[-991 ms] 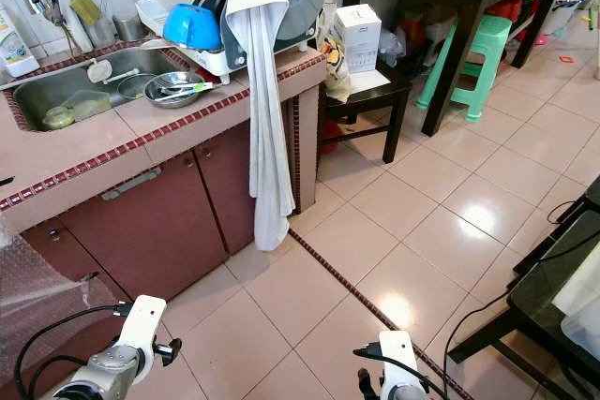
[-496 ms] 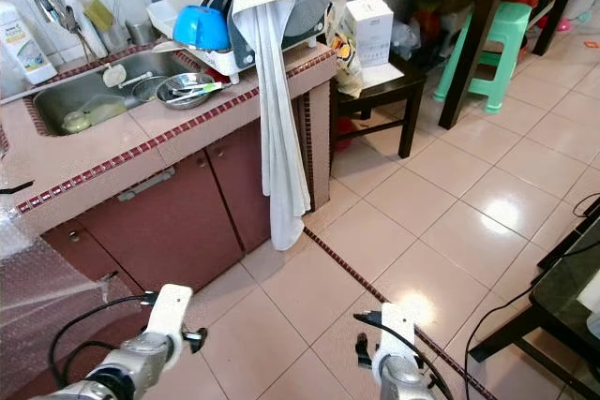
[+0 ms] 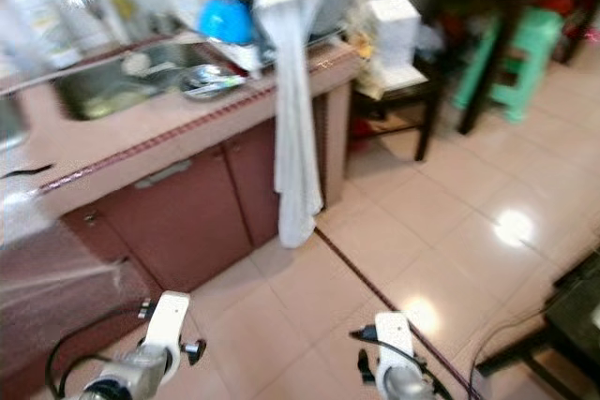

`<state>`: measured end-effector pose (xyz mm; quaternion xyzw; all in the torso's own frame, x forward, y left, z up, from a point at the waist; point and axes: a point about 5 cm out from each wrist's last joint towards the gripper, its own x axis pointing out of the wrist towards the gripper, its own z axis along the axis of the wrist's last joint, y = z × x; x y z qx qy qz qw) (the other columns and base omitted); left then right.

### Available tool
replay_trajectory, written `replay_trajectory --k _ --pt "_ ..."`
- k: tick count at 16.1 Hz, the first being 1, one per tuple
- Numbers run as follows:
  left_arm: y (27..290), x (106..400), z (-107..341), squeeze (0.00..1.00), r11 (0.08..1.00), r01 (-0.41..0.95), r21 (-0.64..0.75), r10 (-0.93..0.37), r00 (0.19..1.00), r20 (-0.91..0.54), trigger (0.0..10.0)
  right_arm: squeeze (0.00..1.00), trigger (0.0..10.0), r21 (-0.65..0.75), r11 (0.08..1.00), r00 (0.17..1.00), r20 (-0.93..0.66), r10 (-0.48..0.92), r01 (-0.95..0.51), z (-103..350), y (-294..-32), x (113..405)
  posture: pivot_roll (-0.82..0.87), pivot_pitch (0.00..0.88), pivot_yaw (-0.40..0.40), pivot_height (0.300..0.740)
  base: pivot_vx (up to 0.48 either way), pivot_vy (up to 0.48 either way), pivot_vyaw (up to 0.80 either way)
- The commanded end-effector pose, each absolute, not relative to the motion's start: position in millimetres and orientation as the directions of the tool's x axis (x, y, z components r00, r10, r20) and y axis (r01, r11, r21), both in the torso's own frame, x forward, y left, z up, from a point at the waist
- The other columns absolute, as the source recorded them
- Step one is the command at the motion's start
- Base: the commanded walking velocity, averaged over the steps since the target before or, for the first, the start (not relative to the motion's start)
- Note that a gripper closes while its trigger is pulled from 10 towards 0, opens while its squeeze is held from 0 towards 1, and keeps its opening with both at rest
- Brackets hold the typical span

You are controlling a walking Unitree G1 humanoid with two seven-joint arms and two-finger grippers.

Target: Kitchen organization

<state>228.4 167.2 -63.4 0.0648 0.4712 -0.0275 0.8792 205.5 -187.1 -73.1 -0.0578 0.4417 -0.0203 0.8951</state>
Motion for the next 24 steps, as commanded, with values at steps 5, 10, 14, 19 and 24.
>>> replay_trajectory --k 5,10,14,19,24 --pt "170.3 230.1 -61.7 0.00 0.985 0.153 0.076 -0.026 0.573 -0.819 10.0 0.00 10.0 -0.160 0.981 0.554 -0.830 -0.072 -0.112 -85.6 -184.2 181.6 -0.04 0.000 0.108 0.740 0.000 0.000 0.80" --pt "176.3 220.7 -66.8 0.00 0.976 0.201 0.087 -0.036 0.540 -0.841 10.0 0.00 10.0 -0.174 0.977 0.548 -0.832 -0.081 -0.119 -87.3 -186.3 177.2 -0.06 0.000 0.124 0.740 0.000 0.000 0.80" --pt "177.2 218.8 -67.7 0.00 0.972 0.217 0.090 -0.042 0.539 -0.842 10.0 0.00 10.0 -0.182 0.973 0.549 -0.833 -0.077 -0.140 -88.1 -186.0 175.0 -0.06 0.000 0.125 0.740 0.000 0.000 0.60" --pt "181.6 214.4 -69.8 0.00 0.970 0.220 0.104 -0.030 0.530 -0.848 10.0 0.00 10.0 -0.168 0.975 0.550 -0.833 -0.059 -0.149 -87.3 -182.9 177.8 -0.05 0.000 0.120 0.740 0.000 0.275 0.00" --pt "183.5 211.5 -71.3 0.00 0.969 0.218 0.112 -0.020 0.526 -0.850 10.0 0.00 10.0 -0.173 0.968 0.559 -0.828 -0.042 -0.183 -85.8 -177.3 182.3 -0.05 0.000 0.121 0.740 0.000 0.458 0.00"
